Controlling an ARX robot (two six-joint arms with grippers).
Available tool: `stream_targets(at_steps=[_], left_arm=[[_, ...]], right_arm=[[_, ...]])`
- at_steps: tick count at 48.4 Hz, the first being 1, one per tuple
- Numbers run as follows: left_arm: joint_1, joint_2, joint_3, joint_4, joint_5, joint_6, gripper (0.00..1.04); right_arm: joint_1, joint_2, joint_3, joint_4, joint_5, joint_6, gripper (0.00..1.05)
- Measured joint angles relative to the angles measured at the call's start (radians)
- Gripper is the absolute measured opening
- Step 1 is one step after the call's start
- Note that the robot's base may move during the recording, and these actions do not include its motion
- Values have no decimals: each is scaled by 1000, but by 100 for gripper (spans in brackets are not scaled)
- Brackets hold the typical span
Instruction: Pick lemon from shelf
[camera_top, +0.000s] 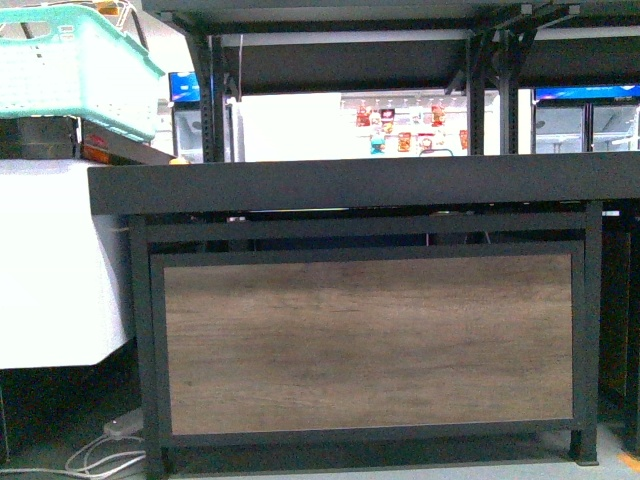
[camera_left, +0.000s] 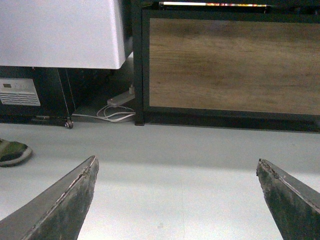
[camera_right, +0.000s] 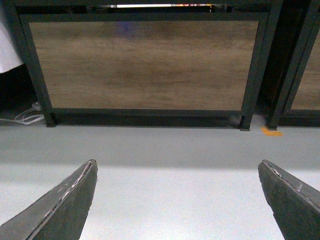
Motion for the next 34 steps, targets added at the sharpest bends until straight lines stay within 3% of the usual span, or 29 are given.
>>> stream_targets(at_steps=[34], left_arm=[[0,0,0,0,0,0,97]], right_arm=[[0,0,0,0,0,0,97]])
